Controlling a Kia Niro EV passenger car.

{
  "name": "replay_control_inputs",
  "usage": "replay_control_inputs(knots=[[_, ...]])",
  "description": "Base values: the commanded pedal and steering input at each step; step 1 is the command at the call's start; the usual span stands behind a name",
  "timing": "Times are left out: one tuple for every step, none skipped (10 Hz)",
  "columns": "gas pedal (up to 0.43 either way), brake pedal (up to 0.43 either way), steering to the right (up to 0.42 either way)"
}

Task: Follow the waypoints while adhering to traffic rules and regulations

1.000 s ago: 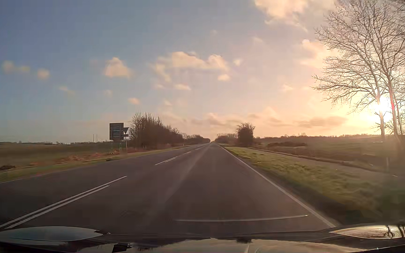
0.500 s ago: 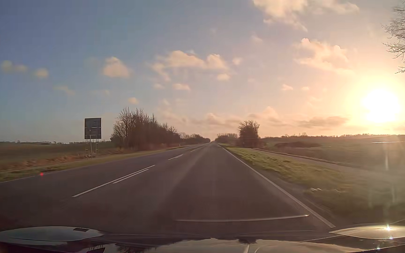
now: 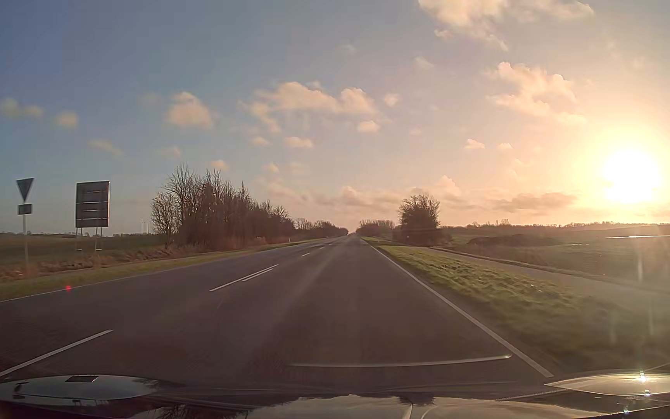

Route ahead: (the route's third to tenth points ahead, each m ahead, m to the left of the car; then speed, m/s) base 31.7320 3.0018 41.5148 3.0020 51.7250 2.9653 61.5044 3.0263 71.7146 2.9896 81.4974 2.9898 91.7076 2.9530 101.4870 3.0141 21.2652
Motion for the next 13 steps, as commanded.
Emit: replay_control_inputs(knots=[[0.370, 0.000, 0.001], [0.370, 0.000, 0.001], [0.370, 0.000, 0.002], [0.370, 0.000, 0.001], [0.370, 0.000, 0.001], [0.370, 0.000, 0.001], [0.370, 0.000, 0.001], [0.370, 0.000, 0.002], [0.370, 0.000, 0.002], [0.370, 0.000, 0.002], [0.358, 0.000, 0.002], [0.240, 0.000, 0.002], [0.169, 0.000, 0.002]])
